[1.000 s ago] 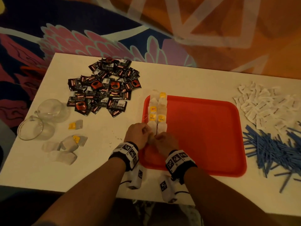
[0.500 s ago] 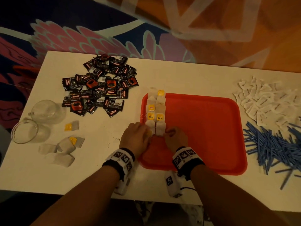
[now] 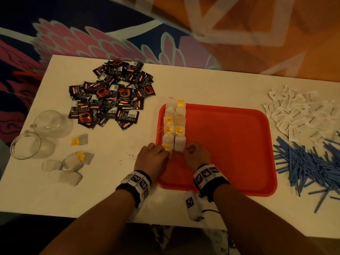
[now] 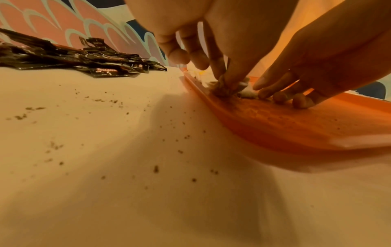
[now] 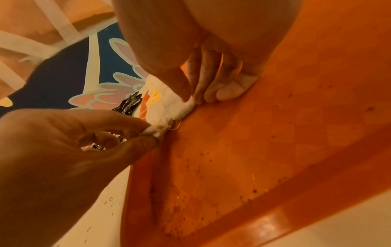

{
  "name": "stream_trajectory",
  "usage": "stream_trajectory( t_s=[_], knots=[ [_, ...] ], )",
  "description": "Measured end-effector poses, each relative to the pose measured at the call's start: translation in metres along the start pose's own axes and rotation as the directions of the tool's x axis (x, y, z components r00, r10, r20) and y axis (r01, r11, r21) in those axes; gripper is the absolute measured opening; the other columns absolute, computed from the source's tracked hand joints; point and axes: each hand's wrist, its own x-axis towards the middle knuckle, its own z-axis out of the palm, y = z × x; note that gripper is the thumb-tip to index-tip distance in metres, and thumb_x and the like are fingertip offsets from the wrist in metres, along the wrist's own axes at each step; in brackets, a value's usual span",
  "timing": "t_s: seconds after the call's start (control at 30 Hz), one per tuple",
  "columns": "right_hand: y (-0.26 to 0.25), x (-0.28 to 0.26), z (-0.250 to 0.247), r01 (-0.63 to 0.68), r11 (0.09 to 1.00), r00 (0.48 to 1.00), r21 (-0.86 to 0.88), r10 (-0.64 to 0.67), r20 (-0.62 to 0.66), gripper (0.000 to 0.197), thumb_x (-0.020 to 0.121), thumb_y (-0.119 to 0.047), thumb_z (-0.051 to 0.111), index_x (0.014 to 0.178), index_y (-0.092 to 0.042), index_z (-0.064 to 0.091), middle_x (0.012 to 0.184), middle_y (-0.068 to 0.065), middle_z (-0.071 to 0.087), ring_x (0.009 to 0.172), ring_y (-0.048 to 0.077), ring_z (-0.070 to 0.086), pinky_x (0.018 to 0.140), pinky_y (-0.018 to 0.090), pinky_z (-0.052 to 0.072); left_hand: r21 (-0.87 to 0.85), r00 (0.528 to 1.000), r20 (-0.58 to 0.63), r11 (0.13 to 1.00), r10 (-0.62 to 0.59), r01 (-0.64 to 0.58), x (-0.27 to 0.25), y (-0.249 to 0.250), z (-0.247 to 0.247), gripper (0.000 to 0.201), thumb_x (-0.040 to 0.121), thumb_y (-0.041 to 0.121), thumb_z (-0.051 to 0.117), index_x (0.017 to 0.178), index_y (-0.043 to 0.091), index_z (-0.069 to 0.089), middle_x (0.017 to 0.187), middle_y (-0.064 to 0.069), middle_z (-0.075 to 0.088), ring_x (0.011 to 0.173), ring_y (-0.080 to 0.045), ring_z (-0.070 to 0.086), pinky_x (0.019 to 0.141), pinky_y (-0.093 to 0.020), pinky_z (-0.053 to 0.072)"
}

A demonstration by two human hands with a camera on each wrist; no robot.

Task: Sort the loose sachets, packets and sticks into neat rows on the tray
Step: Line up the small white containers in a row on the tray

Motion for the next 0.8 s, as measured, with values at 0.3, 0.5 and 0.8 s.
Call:
stream_trajectory(
  t_s=[0.3,0.5,0.8],
  knots=[
    [0.002,0.001,-0.001,0.008,1.0,1.0,0.007,-0.008,0.002,0.009,0.092,-0.021,0.062,0.102,-0.022,0.064,0.091,-0.008,0.06,0.086,0.007,0.054,0.063,0.015,0.036,-0.088,0.999,-0.015,0.996,-0.036,0.035,-0.007,0.004,0.009,0.023,0.086,0.038,0.067,0.098,0.02,0.073,0.094,-0.001,0.067,0.082,-0.027,0.059,0.067,-0.038,0.049],
    [0.003,0.0,0.001,0.063,0.998,0.997,-0.012,-0.063,0.033,0.017,0.095,-0.019,0.057,0.111,-0.02,0.065,0.096,-0.008,0.06,0.087,0.007,0.053,0.065,0.014,0.038,-0.058,0.997,0.011,0.995,-0.082,0.083,-0.007,-0.001,0.011,0.03,0.087,0.034,0.064,0.112,0.02,0.068,0.109,-0.006,0.065,0.094,-0.031,0.058,0.076,-0.042,0.052],
    [-0.008,0.012,-0.008,0.086,0.996,0.993,-0.003,-0.085,0.081,0.036,0.092,-0.02,0.063,0.127,-0.023,0.058,0.106,-0.002,0.065,0.098,0.013,0.059,0.076,0.023,0.04,-0.212,0.98,-0.037,0.96,-0.194,0.182,-0.005,-0.008,0.002,0.032,0.087,0.031,0.05,0.11,0.018,0.068,0.109,-0.006,0.061,0.096,-0.029,0.055,0.079,-0.041,0.049]
  ],
)
